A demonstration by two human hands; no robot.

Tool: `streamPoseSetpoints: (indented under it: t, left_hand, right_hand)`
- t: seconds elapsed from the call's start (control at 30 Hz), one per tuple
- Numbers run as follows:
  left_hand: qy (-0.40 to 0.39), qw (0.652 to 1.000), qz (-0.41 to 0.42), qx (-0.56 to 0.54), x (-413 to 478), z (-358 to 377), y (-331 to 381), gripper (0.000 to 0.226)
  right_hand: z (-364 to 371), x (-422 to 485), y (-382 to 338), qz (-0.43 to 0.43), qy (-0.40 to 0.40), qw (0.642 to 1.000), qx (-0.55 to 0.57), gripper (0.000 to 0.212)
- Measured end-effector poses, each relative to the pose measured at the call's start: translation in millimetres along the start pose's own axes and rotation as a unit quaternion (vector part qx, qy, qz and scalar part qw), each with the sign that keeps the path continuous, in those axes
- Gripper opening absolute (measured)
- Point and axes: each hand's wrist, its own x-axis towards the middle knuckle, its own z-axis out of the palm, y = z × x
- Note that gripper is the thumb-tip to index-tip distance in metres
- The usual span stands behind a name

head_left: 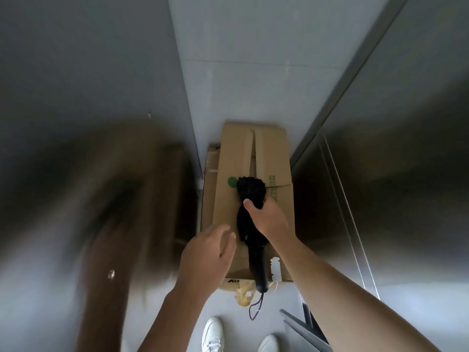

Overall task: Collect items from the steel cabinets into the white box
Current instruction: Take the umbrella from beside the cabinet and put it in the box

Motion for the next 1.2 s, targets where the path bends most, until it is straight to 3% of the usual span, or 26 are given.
streamPoseSetpoints:
  t: [0.2, 0.33, 0.77, 0.93, 1.1, 1.2]
  left_hand:
    - [-0.025, 0.999, -0.018, -0.018, -1, 11, -4, 0.028]
    - [-0.031, 0.999, -0.03, -0.022, 2, 17, -13, 0.023]
    - [-0.081, 0.997, -0.015, -0.004, -29, 19, -5, 0.022]
    - [-0.107, 0.994, 0.005, 0.005, -50, 4, 16, 0.026]
    - [-0.115, 0.992, 0.047, 0.002, -73, -24, 46, 0.026]
    - [-0.125, 0.99, 0.071, -0.002, -88, -39, 59, 0.024]
  right_hand:
    - [33, 15, 34, 0.087, -0.003, 0.996, 0.018, 0.098]
    - [30, 12, 44, 0.096, -0.009, 0.995, 0.025, 0.075]
    - [4, -55, 90, 0.084, -0.001, 0.985, 0.149, 0.039]
    - [-25, -105, 95, 0.058, 0.01, 0.971, 0.232, 0.051]
    - [-56, -166, 93, 0.007, 0.067, 0.974, 0.217, 0.029]
    - [-69, -199, 92, -0.015, 0.096, 0.973, 0.208, 0.03]
